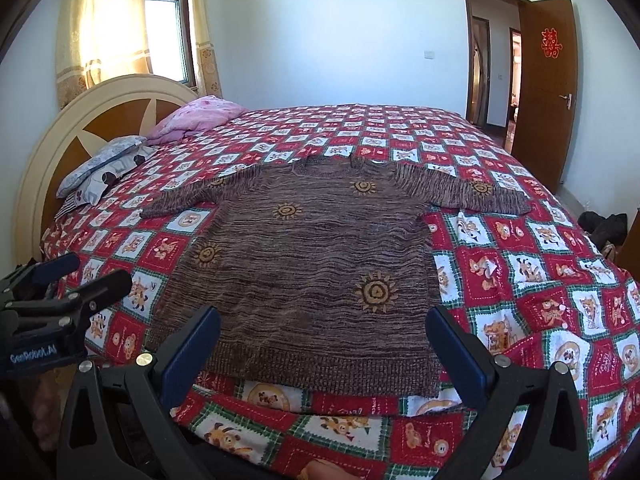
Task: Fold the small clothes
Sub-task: 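Grasp the sweater sleeve nearest the right gripper and lift it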
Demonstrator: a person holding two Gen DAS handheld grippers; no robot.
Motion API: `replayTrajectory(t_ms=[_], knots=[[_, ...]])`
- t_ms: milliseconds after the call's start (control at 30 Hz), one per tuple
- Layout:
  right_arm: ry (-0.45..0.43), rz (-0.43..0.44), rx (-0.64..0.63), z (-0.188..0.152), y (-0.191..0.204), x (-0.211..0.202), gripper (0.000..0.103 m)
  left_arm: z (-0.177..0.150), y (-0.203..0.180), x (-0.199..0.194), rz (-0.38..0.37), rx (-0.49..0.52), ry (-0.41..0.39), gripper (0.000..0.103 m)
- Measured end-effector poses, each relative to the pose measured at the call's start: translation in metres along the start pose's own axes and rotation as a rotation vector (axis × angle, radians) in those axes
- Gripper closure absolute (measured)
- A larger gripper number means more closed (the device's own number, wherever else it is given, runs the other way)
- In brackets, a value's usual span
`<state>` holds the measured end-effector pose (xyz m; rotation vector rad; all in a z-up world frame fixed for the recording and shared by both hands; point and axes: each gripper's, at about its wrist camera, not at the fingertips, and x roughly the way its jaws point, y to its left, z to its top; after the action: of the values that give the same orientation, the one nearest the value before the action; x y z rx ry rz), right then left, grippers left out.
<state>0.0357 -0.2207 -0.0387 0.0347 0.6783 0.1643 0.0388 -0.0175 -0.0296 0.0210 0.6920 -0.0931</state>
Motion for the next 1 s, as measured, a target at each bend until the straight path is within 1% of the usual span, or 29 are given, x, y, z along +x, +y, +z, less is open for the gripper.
replayTrajectory(t_ms=[200, 300, 500, 567, 633, 700, 767, 800, 867, 933, 1000], knots=[[0.015, 0.011, 0.097, 0.018, -0.040, 0.025, 0.001, 0.022, 0.005, 0.028, 0.034, 0.028, -0.019, 0.000], [0.029, -0.013, 0.137, 0.028, -0.065, 0.044, 0.001, 0.034, 0.006, 0.045, 0.055, 0.055, -0.029, 0.000], [0.139, -0.030, 0.251, 0.042, -0.125, 0.102, 0.002, 0.056, 0.002, 0.087, 0.081, 0.098, -0.074, 0.000], [0.154, -0.034, 0.291, 0.046, -0.146, 0.118, 0.004, 0.063, 0.001, 0.104, 0.090, 0.107, -0.085, 0.000], [0.160, -0.045, 0.334, 0.052, -0.168, 0.132, 0.004, 0.068, 0.000, 0.125, 0.092, 0.111, -0.078, 0.000], [0.159, -0.066, 0.380, 0.059, -0.192, 0.146, 0.008, 0.073, 0.000, 0.147, 0.106, 0.111, -0.062, 0.000], [0.156, -0.093, 0.415, 0.066, -0.213, 0.157, 0.019, 0.080, -0.001, 0.169, 0.123, 0.105, -0.051, 0.000], [0.156, -0.107, 0.445, 0.071, -0.231, 0.166, 0.020, 0.083, 0.000, 0.177, 0.135, 0.102, -0.054, 0.000], [0.152, -0.137, 0.484, 0.079, -0.255, 0.179, 0.029, 0.091, 0.002, 0.195, 0.178, 0.091, -0.060, 0.000], [0.141, -0.164, 0.517, 0.087, -0.280, 0.190, 0.036, 0.097, 0.005, 0.210, 0.205, 0.080, -0.055, 0.000], [0.129, -0.207, 0.560, 0.093, -0.307, 0.199, 0.038, 0.102, 0.006, 0.221, 0.228, 0.080, -0.054, 0.000]])
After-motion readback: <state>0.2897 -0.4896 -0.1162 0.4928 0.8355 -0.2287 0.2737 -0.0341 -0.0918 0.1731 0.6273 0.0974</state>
